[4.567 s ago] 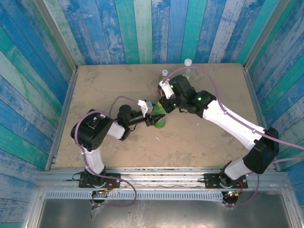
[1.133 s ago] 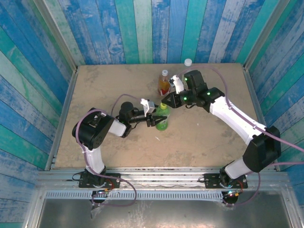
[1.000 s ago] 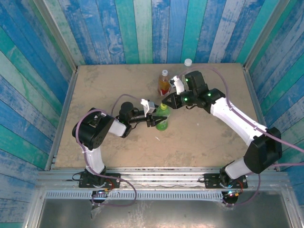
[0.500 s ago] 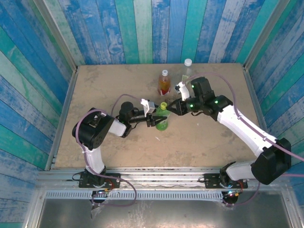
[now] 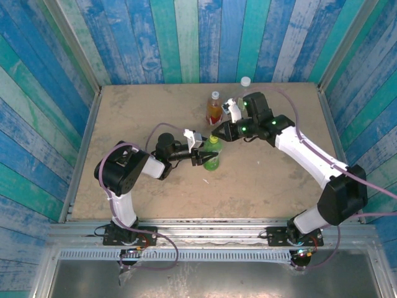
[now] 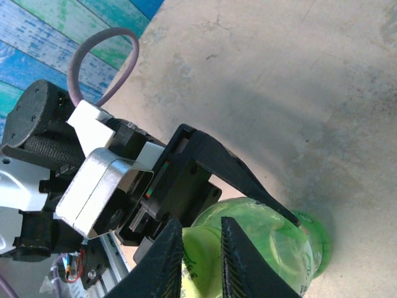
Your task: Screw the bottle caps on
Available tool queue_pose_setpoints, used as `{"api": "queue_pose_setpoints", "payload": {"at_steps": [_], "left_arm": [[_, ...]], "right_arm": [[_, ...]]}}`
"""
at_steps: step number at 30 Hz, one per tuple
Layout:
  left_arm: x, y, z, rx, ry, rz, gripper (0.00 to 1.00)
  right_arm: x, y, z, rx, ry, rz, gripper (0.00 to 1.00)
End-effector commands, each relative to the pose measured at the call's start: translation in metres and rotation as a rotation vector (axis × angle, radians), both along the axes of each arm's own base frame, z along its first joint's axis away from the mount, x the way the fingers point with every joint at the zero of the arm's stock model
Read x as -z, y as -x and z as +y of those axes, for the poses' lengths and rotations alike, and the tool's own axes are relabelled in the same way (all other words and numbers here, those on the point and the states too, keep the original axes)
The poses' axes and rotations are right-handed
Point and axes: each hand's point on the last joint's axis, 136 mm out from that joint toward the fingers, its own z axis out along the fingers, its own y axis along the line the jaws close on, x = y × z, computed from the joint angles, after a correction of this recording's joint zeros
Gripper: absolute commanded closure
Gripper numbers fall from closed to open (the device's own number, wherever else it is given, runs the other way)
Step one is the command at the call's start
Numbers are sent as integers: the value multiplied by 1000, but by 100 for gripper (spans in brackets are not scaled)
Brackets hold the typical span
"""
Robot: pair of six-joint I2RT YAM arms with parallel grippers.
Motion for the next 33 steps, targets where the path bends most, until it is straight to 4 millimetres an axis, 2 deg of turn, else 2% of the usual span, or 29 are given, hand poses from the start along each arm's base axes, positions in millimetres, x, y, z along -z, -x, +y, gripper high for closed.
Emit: {"api": "queue_pose_setpoints", "payload": {"at_steps": [1, 6, 9, 12, 17, 21, 24, 26, 33], "left_arm": [[34, -4, 5, -41, -71, 110, 40], [33, -5, 5, -45, -68, 109, 40], [33, -5, 5, -45, -68, 109, 40], [33, -5, 5, -43, -67, 111, 40], [33, -4, 5, -42, -68, 109, 40], [33, -4, 5, -45, -70, 106, 40], [33, -4, 5, -44, -72, 106, 40], [33, -4, 6, -45, -73, 103, 39], [31, -5, 6, -49, -69, 99, 39]], "right_arm": [[2, 19, -7, -21, -17, 28, 83], [12, 44, -13, -26, -54, 82, 86], [7, 49, -17, -13, -58, 60, 86], [-4, 38, -23, 32, -39, -6, 83], [-14, 12, -19, 57, -18, -61, 70], [-13, -1, -4, 9, -28, -41, 69], [-8, -3, 2, -16, -39, -10, 72], [-4, 1, 2, -24, -42, 9, 74], [9, 34, -12, -21, -50, 60, 84]]}}
